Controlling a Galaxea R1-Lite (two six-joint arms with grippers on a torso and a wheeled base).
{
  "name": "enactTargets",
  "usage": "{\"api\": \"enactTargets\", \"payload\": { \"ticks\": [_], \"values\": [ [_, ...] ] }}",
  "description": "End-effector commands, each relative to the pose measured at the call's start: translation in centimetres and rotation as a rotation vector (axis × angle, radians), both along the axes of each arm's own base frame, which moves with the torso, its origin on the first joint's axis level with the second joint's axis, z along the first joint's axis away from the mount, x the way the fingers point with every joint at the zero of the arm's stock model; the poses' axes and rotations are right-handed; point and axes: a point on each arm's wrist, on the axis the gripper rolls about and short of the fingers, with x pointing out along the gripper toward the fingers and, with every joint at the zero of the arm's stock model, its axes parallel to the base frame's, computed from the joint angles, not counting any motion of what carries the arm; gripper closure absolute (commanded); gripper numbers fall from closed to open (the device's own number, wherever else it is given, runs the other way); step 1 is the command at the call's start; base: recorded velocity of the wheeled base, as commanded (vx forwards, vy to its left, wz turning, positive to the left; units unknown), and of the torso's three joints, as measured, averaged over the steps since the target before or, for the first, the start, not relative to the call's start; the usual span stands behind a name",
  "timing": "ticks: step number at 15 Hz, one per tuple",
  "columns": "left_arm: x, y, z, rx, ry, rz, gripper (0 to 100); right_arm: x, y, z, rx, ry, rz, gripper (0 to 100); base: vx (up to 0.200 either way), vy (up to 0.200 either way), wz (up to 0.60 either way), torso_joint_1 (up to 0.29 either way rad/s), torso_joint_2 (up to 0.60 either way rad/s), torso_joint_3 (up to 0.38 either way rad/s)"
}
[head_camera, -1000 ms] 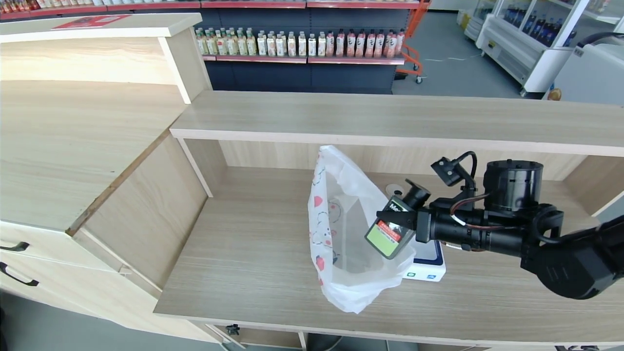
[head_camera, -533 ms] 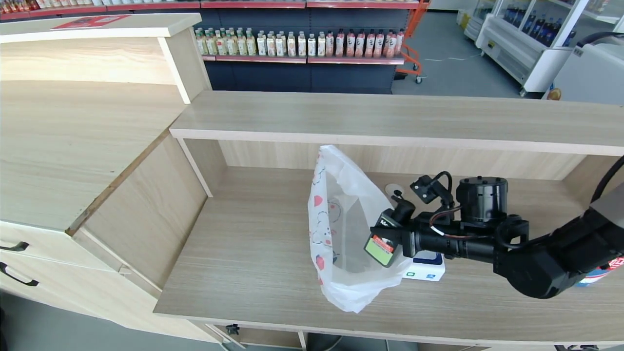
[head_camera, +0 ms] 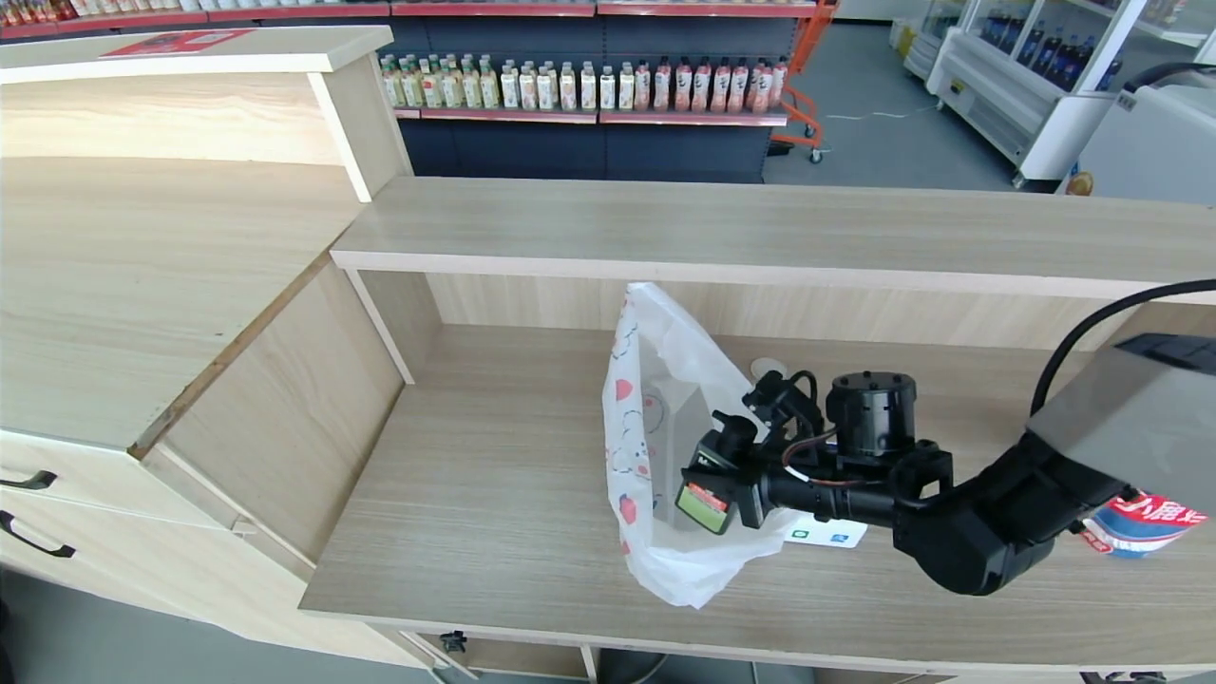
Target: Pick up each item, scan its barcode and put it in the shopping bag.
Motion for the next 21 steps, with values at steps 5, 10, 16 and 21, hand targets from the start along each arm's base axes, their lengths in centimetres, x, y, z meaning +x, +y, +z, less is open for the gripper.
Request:
{"api": "enactTargets", "payload": {
  "ticks": [5, 10, 16, 21],
  "values": [
    [0.0, 0.0, 0.0, -0.001, 0.0, 0.001, 0, 3.4, 1.8, -3.3, -0.114, -0.126, 0.015, 100, 0.0, 0.0, 0.0, 0.0, 0.0, 0.0],
    [0.0, 0.0, 0.0, 0.001, 0.0, 0.001, 0, 3.4, 2.4, -4.2, -0.129, -0.131, 0.036, 0, 0.0, 0.0, 0.0, 0.0, 0.0, 0.0],
    [0.0, 0.0, 0.0, 0.001, 0.0, 0.001, 0, 1.5, 1.2, -0.2, 0.098, 0.093, -0.078, 0, 0.0, 0.0, 0.0, 0.0, 0.0, 0.0],
    [0.0, 0.0, 0.0, -0.001, 0.0, 0.001, 0, -1.3, -2.1, 6.5, 0.308, 0.179, -0.181, 0, 0.0, 0.0, 0.0, 0.0, 0.0, 0.0]
  ]
}}
